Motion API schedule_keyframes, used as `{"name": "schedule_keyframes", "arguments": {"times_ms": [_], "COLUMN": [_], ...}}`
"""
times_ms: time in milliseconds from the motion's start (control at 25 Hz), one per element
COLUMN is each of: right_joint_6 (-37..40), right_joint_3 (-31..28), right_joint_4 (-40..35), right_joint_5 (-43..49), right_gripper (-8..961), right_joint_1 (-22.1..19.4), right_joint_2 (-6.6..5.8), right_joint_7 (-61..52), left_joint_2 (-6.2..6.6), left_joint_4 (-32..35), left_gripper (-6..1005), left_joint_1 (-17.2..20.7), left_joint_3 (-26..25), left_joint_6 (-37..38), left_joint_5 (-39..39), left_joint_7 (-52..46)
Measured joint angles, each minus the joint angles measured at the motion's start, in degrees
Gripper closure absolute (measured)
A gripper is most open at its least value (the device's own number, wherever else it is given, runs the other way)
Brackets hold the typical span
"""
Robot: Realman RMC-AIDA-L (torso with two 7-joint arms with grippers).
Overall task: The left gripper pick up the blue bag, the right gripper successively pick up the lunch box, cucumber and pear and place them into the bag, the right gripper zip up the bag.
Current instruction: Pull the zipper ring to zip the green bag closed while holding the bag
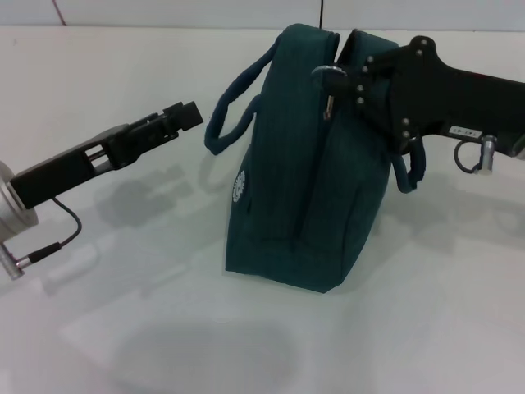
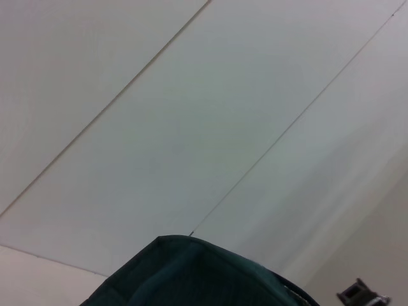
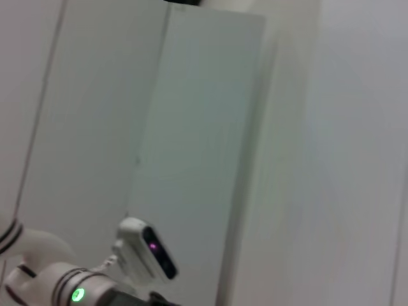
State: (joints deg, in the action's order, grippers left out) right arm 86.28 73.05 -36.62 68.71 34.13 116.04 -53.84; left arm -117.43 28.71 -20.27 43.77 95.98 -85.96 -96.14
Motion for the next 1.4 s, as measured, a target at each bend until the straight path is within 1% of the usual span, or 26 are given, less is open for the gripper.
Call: {"name": "schedule_keyframes", "arguments": {"times_ms": [200,360,640,1160,1400], "right_joint_6": [-2.4,-2.7,-2.8,-2.6,-2.9], "right_joint_3": [-0.2,0.0,-0.5,5.6,7.1], "right_joint_4": [0.3,0.4,0.5,1.7,1.7], "right_joint_5": [-0.4,-1.9,-3.3,-4.6,-5.8], "right_gripper": [932,931,930,926,925], "right_joint_1": [0.0,0.1,0.5,5.5,5.9], "right_joint_2": [-0.06,-0.09,-0.34,0.14,0.15], "right_joint_7": [-5.0,-7.3,-8.6,-9.0,-8.7], "left_joint_2": [-0.18,-0.27,-0.47,-0.8,-0.82], "left_joint_4": [-0.2,-0.3,-0.1,-0.1,-0.1], "left_gripper": [253,254,254,254,258], "left_joint_1": [0.1,0.1,0.5,0.1,-0.1], "left_joint_3": [0.0,0.0,0.4,0.5,0.7], "left_joint_6": [0.0,0.1,0.7,1.5,1.5], "left_joint_5": [0.0,0.0,-0.6,-3.6,-4.6], "left_joint_7": [0.0,0.0,0.2,0.5,0.4]}}
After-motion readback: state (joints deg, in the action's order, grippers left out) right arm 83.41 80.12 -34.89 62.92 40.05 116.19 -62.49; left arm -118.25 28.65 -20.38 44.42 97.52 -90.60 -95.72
